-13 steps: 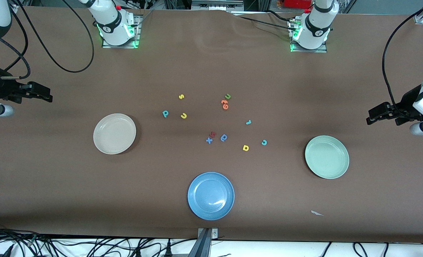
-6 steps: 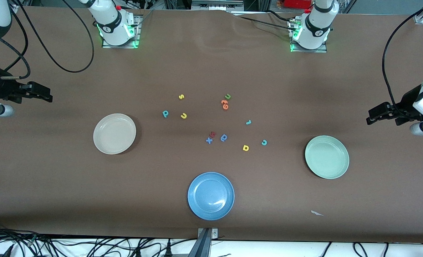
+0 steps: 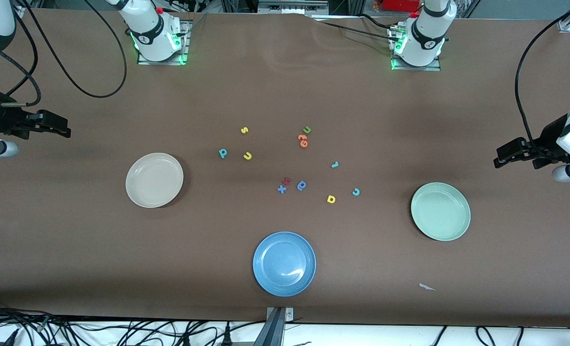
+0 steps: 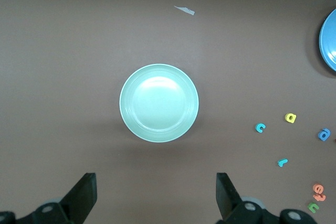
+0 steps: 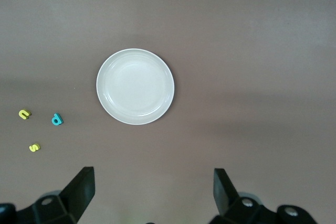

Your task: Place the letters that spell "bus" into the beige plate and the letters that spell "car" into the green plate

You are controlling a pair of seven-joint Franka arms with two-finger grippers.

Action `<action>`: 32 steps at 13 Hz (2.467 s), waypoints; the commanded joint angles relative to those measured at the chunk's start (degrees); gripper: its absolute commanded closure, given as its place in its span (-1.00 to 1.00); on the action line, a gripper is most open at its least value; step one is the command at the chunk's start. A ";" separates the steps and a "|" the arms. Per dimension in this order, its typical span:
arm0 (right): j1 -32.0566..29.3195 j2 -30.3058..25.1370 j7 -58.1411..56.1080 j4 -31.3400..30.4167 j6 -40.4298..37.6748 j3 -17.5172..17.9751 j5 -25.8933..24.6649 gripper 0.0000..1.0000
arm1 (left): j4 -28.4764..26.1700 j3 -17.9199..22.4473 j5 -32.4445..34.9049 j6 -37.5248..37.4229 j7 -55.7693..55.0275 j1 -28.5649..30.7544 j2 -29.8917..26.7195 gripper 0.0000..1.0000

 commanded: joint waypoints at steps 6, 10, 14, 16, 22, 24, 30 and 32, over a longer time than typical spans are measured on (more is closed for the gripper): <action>0.09 -1.24 -0.74 -1.34 -0.01 -0.11 -0.75 -1.00 | 0.75 -0.15 1.73 -0.08 0.73 0.21 0.21 -1.00; 0.09 -1.24 -0.74 -1.34 -0.01 -0.11 -0.66 -1.00 | 0.67 -0.15 1.73 -0.08 0.73 0.21 0.21 -1.00; 0.09 -1.24 -0.74 -1.34 -0.01 -0.11 -0.66 -1.00 | 0.75 -0.15 1.73 -0.08 0.73 0.04 0.30 -1.00; 0.09 -1.24 -0.74 -1.34 -0.01 -0.11 -0.66 -1.00 | 0.93 -0.15 1.47 -0.08 0.64 0.04 0.30 -1.00; 0.09 -1.24 -0.13 -1.34 -0.71 -0.11 -0.13 -1.00 | 2.85 -0.41 1.03 0.53 0.47 -2.59 9.78 -1.00; 0.09 -1.24 -0.04 -1.34 -0.63 -0.20 -0.05 -1.00 | 3.13 -0.76 0.85 3.68 -0.06 -5.83 13.38 -1.00; -0.09 -0.72 0.40 -0.99 -0.28 -0.55 0.83 -1.00 | -1.16 -1.64 -4.33 16.85 -6.81 -14.80 21.13 -1.00; -0.44 -0.63 0.31 -0.98 -0.28 -1.95 2.33 -1.00 | -3.11 -1.64 -3.99 21.51 -14.78 -17.62 22.70 -1.00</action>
